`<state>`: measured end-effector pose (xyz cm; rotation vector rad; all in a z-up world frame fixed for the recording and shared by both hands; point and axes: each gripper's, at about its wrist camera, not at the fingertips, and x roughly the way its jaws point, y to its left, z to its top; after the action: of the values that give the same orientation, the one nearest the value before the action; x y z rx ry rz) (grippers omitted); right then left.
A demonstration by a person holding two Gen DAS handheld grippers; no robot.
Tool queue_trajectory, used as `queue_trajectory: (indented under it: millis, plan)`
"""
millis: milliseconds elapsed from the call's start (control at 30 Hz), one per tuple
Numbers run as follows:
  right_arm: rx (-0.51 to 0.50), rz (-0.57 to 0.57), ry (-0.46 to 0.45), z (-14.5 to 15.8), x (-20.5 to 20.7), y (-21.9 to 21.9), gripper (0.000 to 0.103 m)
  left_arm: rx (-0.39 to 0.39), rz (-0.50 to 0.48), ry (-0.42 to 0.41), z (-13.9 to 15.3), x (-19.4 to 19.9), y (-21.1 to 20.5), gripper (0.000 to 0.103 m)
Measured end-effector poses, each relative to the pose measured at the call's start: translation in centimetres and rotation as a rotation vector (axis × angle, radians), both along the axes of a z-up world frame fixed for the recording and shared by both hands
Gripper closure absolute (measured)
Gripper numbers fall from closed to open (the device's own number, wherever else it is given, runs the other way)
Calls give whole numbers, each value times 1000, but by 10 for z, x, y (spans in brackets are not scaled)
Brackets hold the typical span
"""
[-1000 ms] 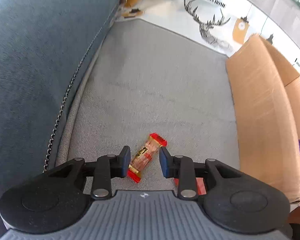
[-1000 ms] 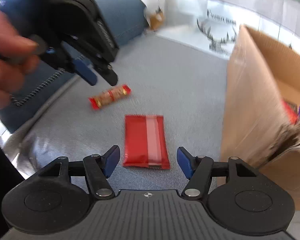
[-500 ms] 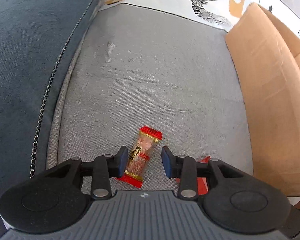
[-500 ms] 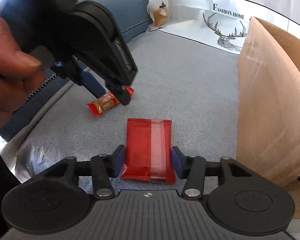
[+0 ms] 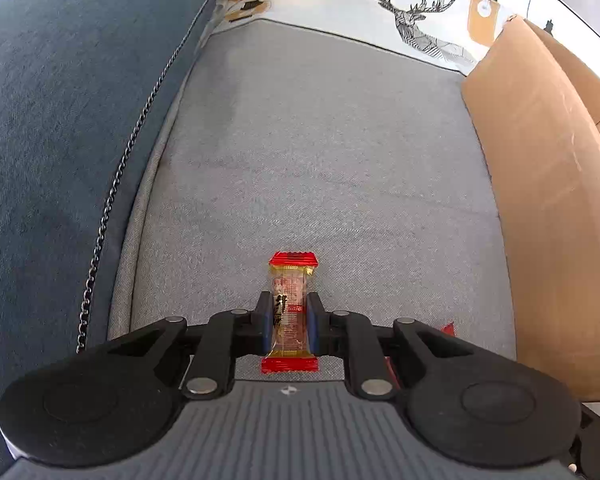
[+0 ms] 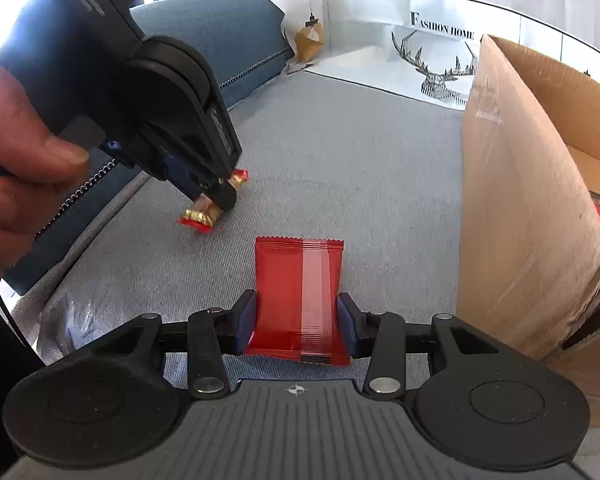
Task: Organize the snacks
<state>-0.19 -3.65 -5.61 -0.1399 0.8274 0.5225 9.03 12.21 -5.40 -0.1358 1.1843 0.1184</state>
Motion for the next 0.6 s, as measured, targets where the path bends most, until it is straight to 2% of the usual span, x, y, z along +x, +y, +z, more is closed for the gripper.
queue_trajectory:
  millis: [100,367,600]
  plan:
    - [-10,-1,13,-3,0,0,58,8,-15,25,-3,2,-2,84]
    - [-25,2,17,-8,0,2,57,21,-28,26,-3,6,-4,84]
    - [-12,-5,-22,-1,-5,2,58,-2,11,-30,5,0,-1,85]
